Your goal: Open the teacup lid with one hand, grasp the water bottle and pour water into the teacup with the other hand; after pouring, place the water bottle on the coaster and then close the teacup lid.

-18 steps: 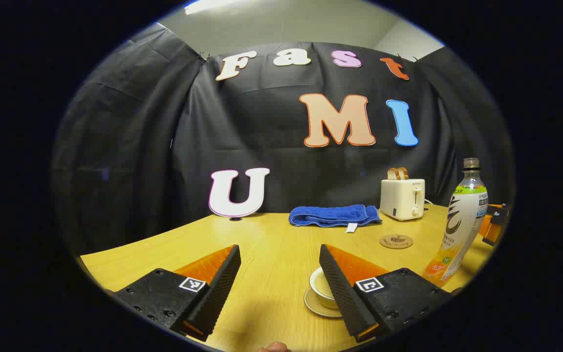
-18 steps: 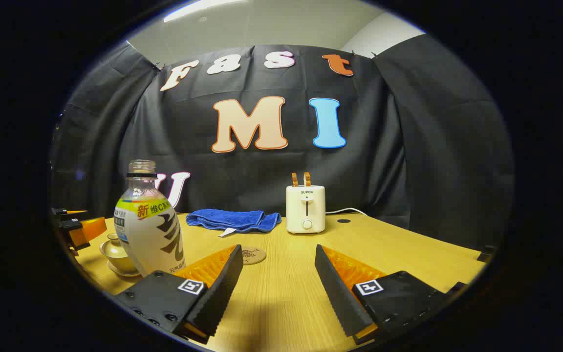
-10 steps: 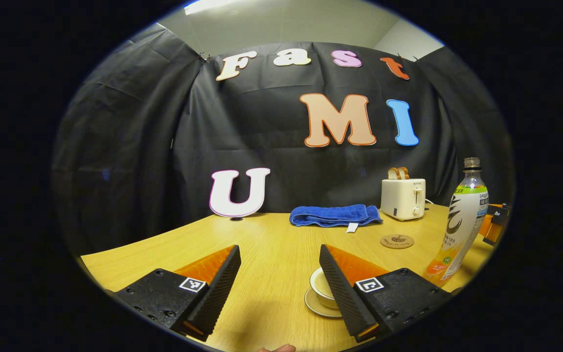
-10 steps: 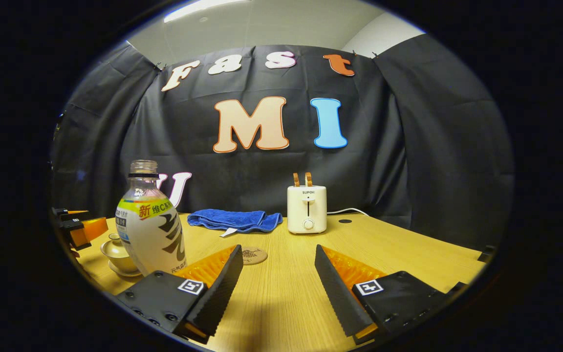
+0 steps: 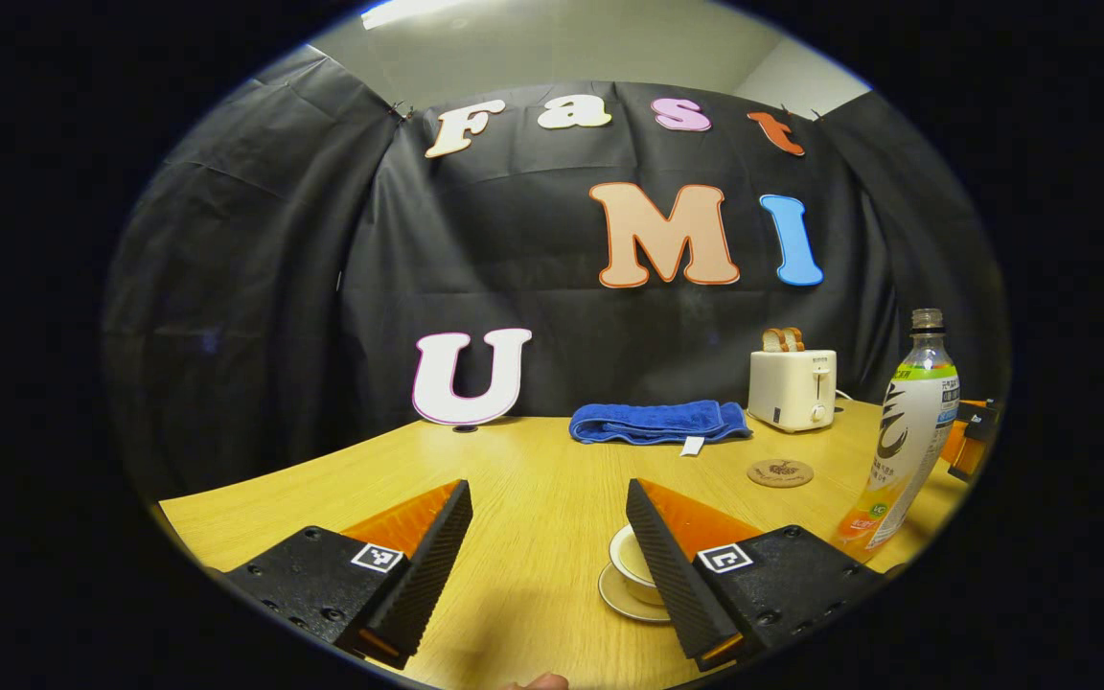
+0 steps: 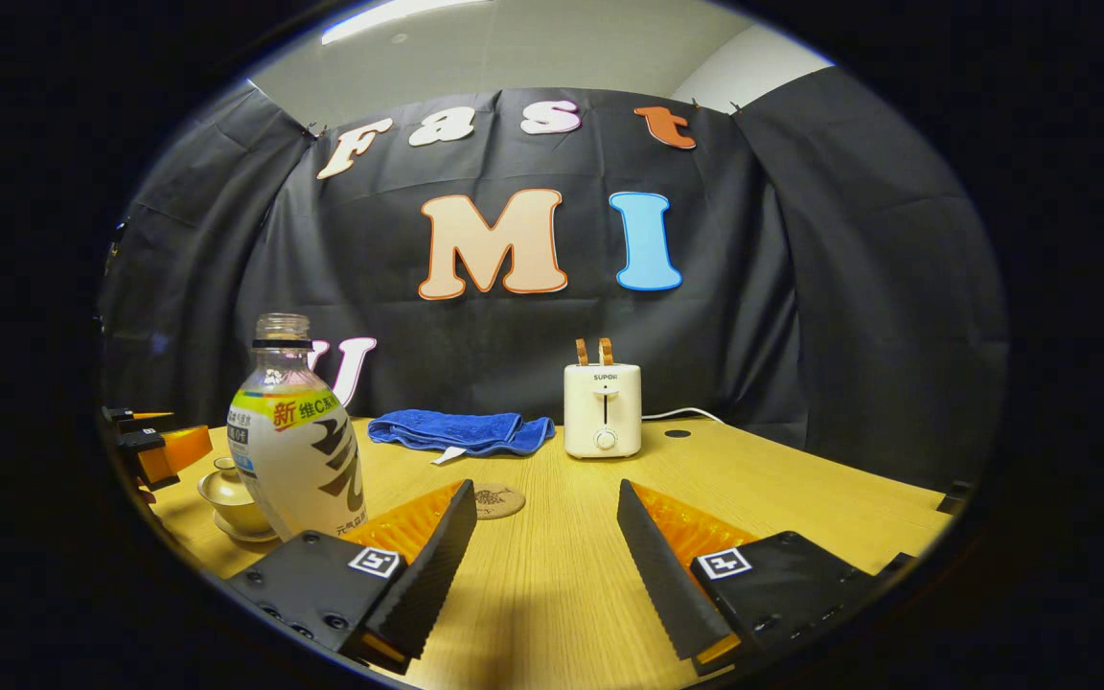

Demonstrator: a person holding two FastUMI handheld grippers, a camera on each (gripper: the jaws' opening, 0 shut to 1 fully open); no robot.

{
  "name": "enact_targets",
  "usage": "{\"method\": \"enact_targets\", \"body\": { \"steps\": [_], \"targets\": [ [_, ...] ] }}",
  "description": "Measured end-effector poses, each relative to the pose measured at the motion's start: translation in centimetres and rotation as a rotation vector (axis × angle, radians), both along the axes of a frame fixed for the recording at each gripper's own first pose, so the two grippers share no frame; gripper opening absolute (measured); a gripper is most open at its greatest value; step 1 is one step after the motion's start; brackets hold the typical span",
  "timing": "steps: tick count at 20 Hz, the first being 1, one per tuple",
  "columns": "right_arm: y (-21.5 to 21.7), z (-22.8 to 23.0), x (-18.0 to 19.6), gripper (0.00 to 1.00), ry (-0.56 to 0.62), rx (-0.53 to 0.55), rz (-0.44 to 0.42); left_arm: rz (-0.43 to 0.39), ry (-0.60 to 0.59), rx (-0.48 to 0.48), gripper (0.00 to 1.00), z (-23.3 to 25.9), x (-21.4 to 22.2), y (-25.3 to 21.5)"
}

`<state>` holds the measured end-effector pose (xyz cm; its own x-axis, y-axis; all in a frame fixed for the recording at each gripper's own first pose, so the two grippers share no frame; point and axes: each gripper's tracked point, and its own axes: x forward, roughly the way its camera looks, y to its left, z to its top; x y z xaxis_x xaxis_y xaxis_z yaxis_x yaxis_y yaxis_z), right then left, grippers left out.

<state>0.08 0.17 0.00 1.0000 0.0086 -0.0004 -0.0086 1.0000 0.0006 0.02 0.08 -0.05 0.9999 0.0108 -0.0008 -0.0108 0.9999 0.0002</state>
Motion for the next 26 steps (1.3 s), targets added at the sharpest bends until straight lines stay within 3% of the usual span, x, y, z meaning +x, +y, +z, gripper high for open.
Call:
{"method": "enact_targets", "body": {
  "steps": [10,19,26],
  "targets": [
    [0.2,-0.1,-0.1,0.95,0.001,0.001,0.008,-0.022,-0.003,-0.009,0.95,0.2,-0.1,-0.5],
    [0.2,0.0,-0.1,0.96,-0.001,0.001,0.009,-0.161,0.056,-0.003,0.95,0.3,0.6,-5.2],
    [0.3,0.0,-0.1,0.95,0.000,0.001,0.015,-0.229,0.152,0.036,0.87,-1.2,0.9,-7.5]
  ]
}}
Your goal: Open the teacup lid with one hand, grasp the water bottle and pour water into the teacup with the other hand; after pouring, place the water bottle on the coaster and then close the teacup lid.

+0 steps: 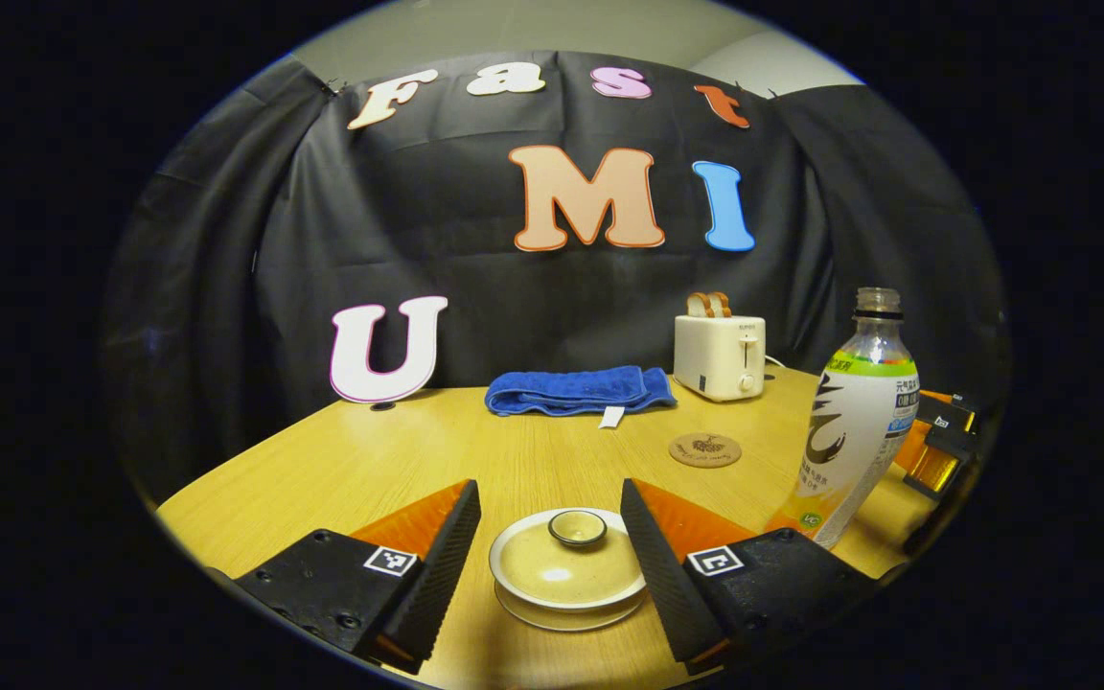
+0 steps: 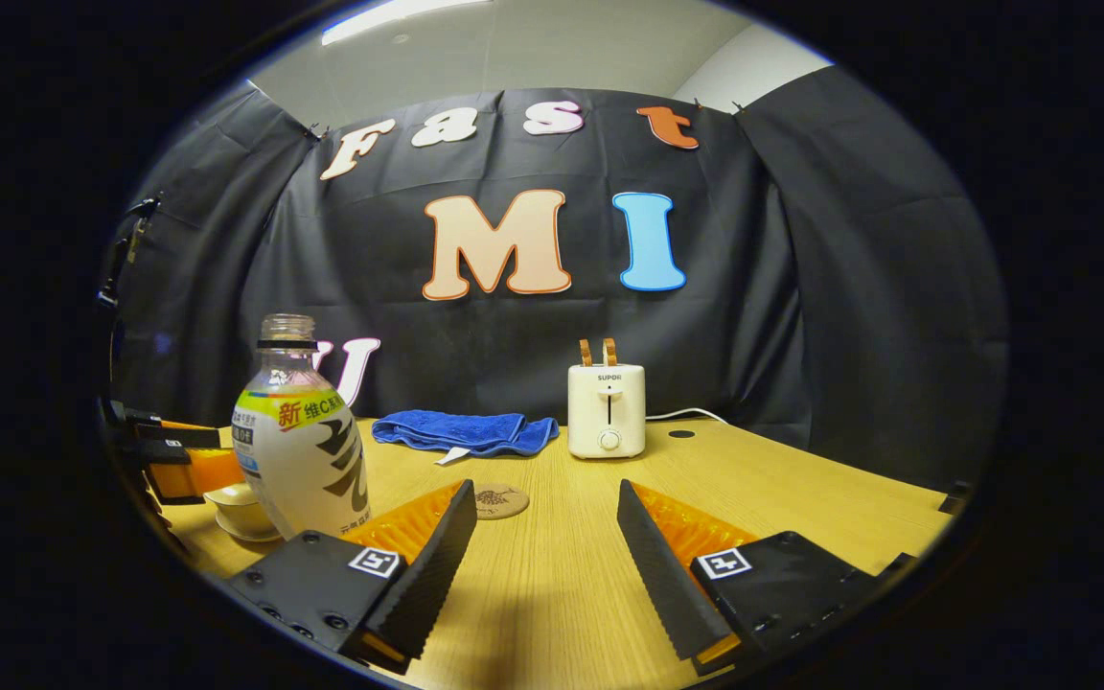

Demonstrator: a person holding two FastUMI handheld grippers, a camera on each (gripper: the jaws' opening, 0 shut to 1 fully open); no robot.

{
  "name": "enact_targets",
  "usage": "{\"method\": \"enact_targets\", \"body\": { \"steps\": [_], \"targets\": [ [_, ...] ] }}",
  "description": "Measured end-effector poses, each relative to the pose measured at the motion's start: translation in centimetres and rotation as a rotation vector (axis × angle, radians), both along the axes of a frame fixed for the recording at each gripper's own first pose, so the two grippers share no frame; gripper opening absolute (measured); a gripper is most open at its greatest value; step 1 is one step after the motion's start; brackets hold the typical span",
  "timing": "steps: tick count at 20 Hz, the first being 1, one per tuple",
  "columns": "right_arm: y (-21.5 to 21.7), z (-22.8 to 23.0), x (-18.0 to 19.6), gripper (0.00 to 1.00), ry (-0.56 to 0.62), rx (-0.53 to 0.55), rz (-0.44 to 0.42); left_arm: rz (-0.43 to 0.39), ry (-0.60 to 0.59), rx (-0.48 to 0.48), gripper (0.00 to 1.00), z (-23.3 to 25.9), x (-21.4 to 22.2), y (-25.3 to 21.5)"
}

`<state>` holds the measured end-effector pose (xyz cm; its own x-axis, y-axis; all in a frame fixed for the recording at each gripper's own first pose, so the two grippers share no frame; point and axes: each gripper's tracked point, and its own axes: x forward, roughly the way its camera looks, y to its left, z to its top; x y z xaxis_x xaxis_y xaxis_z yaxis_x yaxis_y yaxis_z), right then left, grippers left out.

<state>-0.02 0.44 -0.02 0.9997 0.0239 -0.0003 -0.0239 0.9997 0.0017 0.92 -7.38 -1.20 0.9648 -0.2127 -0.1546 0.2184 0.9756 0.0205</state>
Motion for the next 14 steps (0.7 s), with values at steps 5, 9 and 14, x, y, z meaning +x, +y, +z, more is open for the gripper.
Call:
{"method": "enact_targets", "body": {
  "steps": [5,9,14],
  "targets": [
    [0.1,0.0,-0.1,0.95,0.000,0.000,0.001,-0.025,0.086,0.015,0.76,-1.9,-0.1,-0.8],
    [0.0,0.0,0.0,0.95,0.000,0.000,0.004,-0.026,0.075,0.028,0.65,-1.5,0.2,-0.9],
    [0.1,0.1,-0.1,0.95,0.000,0.000,0.004,-0.027,0.068,0.038,0.46,-1.5,0.4,-1.0]
  ]
}}
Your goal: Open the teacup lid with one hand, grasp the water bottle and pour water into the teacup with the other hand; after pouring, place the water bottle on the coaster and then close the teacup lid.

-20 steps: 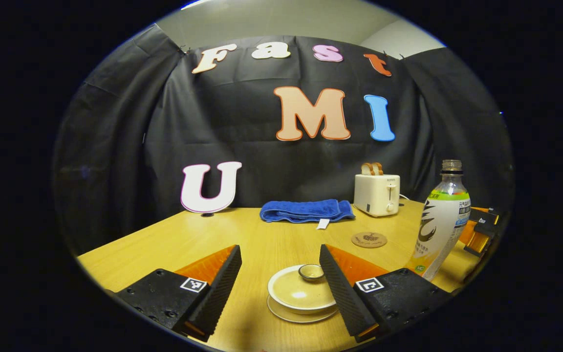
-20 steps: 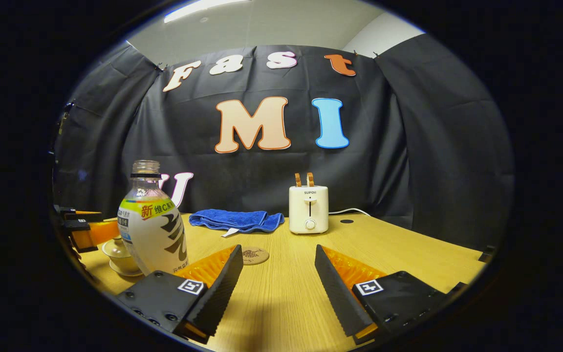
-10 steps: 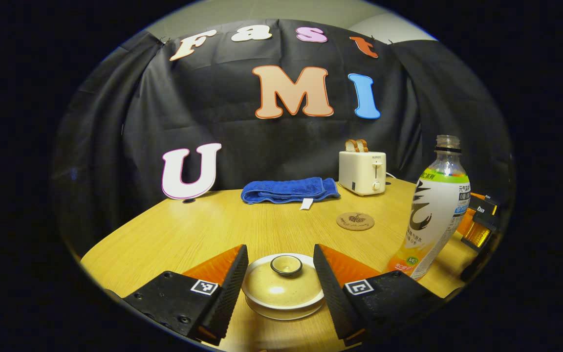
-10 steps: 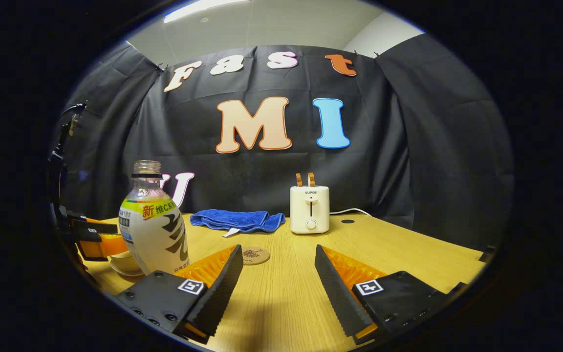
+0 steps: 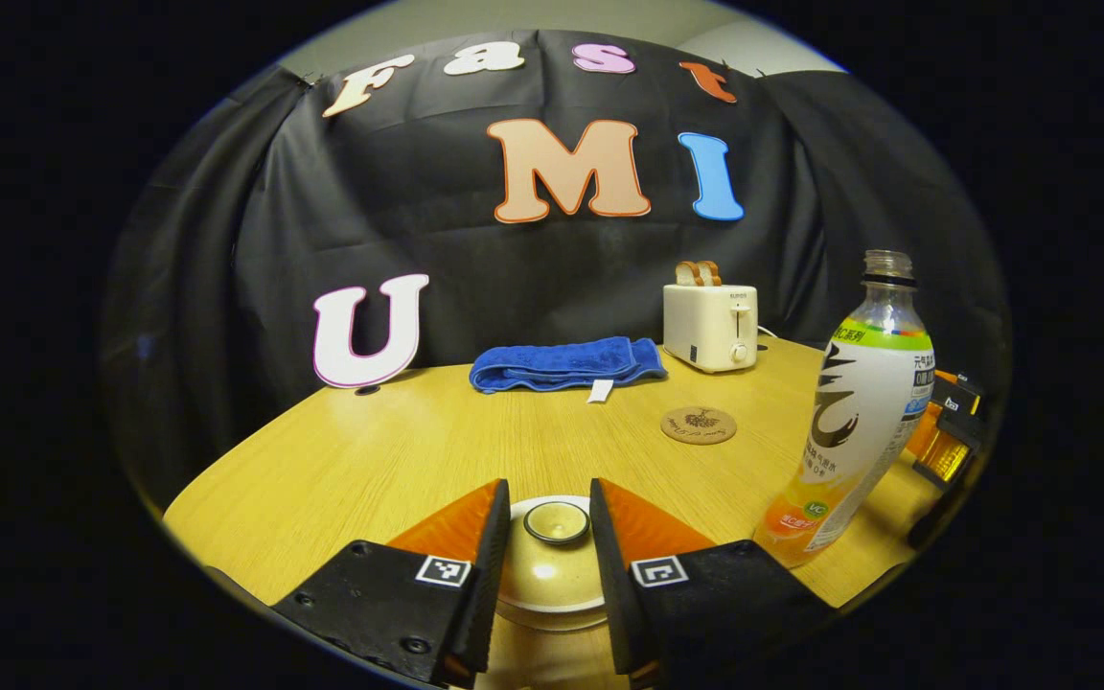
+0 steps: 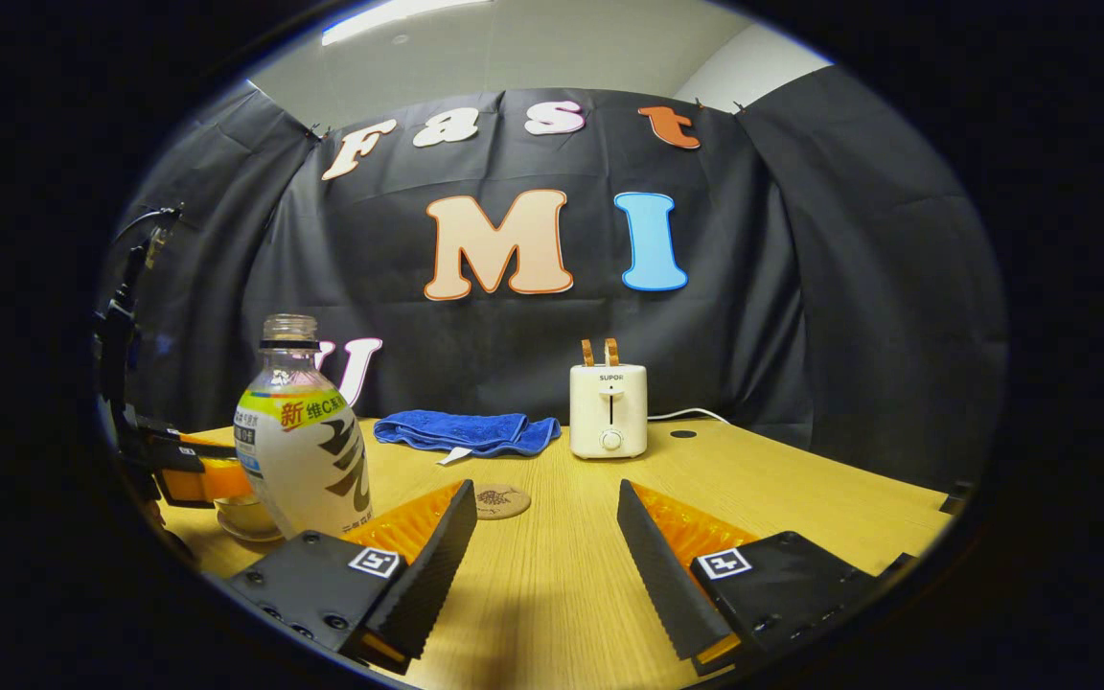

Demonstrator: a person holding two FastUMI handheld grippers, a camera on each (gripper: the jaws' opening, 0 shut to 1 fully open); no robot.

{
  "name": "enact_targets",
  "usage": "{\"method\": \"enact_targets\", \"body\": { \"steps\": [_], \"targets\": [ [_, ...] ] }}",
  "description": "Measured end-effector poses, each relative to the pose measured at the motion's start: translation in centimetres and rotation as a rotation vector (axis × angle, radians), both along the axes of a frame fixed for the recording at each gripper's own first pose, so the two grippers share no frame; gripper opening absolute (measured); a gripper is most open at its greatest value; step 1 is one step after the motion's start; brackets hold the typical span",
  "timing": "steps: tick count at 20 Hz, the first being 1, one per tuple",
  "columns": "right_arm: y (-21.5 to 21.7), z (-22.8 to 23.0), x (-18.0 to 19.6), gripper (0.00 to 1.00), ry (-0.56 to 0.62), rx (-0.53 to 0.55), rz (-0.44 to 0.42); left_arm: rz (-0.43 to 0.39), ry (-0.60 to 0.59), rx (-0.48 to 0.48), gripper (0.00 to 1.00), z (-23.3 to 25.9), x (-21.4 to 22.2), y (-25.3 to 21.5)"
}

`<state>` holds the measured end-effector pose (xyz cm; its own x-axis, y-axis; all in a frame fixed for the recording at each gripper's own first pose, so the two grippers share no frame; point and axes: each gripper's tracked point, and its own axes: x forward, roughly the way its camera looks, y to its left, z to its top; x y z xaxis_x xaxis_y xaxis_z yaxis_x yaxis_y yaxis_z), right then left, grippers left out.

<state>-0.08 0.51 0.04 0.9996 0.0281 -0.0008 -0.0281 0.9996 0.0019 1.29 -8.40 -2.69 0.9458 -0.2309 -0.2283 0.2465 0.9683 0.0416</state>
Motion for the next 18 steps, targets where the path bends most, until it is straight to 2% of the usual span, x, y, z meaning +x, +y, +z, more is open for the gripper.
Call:
{"method": "enact_targets", "body": {
  "steps": [6,11,18],
  "targets": [
    [0.2,-0.1,0.0,0.94,0.002,0.000,0.012,-0.022,-0.022,-0.019,0.26,0.2,0.1,-0.5],
    [0.4,-0.1,-0.1,0.95,0.004,0.000,0.021,-0.024,-0.036,-0.046,0.23,0.3,0.3,-0.5],
    [1.0,-0.4,-1.7,0.95,0.022,0.001,0.080,-0.013,-0.093,-0.051,0.21,2.0,0.3,-0.1]
  ]
}}
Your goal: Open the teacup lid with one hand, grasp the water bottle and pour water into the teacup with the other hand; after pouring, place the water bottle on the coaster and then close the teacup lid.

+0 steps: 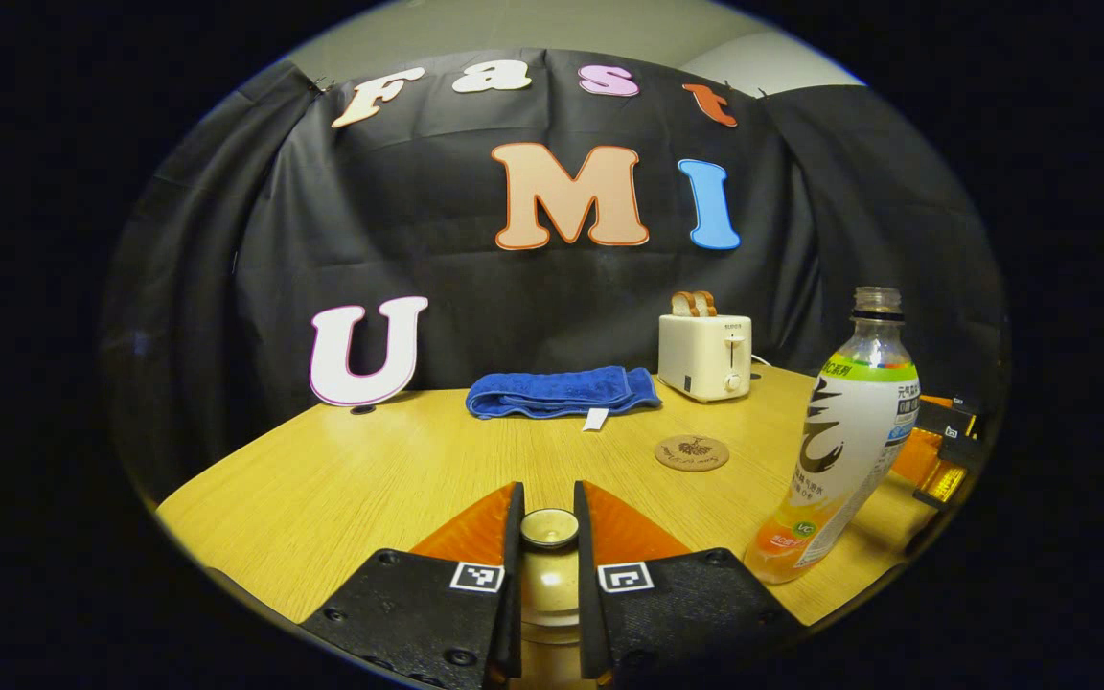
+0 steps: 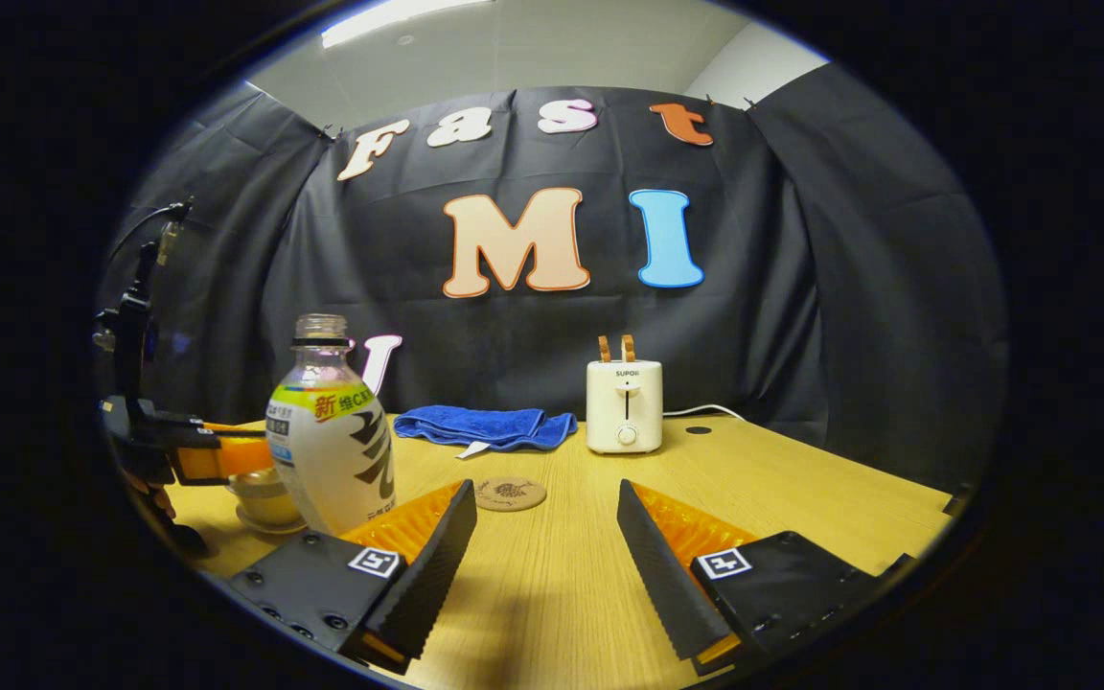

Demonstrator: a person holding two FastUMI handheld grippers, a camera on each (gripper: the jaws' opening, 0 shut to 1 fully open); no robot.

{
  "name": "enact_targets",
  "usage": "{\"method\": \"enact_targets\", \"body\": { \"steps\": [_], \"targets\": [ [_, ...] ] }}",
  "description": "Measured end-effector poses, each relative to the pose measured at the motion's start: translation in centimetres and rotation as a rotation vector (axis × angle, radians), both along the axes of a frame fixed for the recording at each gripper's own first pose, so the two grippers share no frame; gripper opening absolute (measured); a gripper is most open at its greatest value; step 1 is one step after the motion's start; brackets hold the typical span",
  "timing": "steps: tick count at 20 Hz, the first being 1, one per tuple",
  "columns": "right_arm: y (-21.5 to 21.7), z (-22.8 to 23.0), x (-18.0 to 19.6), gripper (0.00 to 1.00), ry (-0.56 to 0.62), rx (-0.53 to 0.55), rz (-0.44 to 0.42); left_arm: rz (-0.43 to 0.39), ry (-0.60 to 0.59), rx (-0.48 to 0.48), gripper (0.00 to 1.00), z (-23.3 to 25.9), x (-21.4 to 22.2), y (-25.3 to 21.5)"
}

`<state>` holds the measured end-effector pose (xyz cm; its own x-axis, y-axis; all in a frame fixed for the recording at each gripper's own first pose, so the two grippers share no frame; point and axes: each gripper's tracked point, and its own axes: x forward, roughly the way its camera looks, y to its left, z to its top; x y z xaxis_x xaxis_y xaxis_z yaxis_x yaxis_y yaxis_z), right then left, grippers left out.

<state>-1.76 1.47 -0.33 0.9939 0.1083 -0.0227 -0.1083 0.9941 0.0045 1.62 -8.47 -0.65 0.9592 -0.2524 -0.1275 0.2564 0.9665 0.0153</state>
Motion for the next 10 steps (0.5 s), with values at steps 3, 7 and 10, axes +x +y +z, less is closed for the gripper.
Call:
{"method": "enact_targets", "body": {
  "steps": [3,7,10],
  "targets": [
    [0.8,-0.1,-0.9,0.95,0.012,-0.001,0.047,0.001,-0.018,-0.004,0.21,0.8,-0.3,0.1],
    [2.4,-0.2,-2.3,0.94,0.023,0.003,0.125,0.010,-0.034,-0.010,0.21,1.4,-0.7,0.8],
    [3.9,-0.1,-3.3,0.96,0.024,0.001,0.181,0.019,-0.034,-0.022,0.21,1.6,-0.9,1.4]
  ]
}}
